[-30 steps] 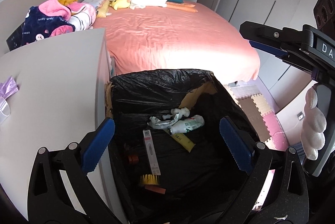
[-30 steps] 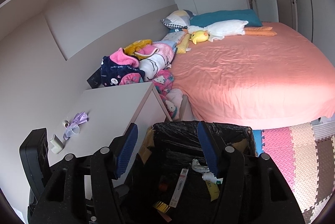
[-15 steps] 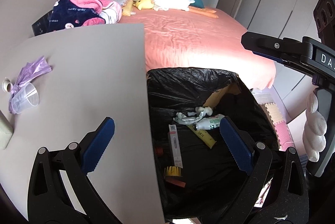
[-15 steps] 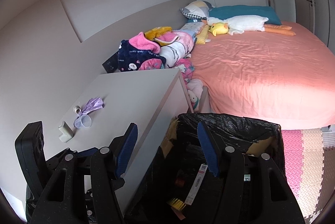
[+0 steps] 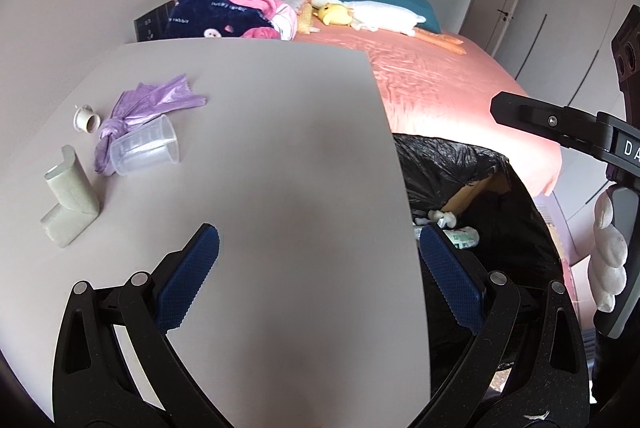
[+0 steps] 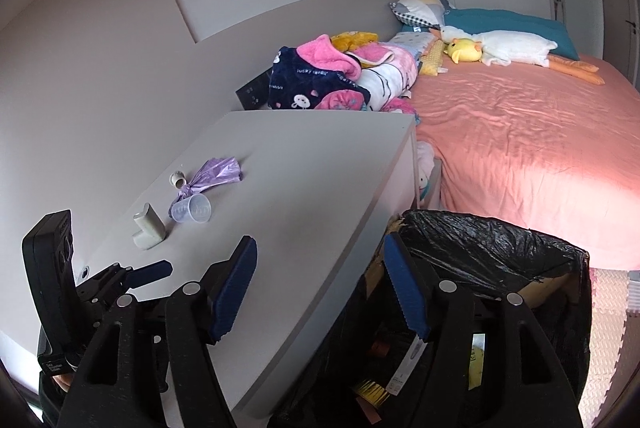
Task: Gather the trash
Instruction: 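Move the left tool to the grey foam piece while the right tool moves to the clear cup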
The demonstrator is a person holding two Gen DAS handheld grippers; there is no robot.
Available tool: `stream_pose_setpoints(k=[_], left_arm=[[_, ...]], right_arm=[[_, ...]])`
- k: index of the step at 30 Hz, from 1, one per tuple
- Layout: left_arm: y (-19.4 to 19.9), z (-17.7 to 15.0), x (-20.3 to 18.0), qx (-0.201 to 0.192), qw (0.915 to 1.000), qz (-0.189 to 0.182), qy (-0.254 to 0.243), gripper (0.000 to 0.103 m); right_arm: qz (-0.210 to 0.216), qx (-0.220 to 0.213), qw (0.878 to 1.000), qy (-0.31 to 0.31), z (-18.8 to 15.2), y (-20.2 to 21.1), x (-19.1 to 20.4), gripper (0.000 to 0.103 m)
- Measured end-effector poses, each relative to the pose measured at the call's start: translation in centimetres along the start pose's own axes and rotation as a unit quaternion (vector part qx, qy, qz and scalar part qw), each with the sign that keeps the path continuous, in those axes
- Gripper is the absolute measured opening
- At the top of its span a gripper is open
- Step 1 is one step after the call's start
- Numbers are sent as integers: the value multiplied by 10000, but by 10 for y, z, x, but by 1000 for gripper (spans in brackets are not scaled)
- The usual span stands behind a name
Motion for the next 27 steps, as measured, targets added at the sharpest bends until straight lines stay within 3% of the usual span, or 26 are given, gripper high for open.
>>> stream_pose_setpoints(k=[27], left_arm=[[5, -21, 122, -5, 9932, 884, 762, 97]], right_arm=[[549, 916, 9898, 942, 0, -106, 74, 72]])
Point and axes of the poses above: each gripper's, at about its wrist camera, not at the fingertips, and y roughly against the way its jaws point, x to its left, z to its top, the point moved 2 cm from there along -y, roughly the way its jaws point, and after that the axes turned 11 degrees about z, right-handed, at the moved point
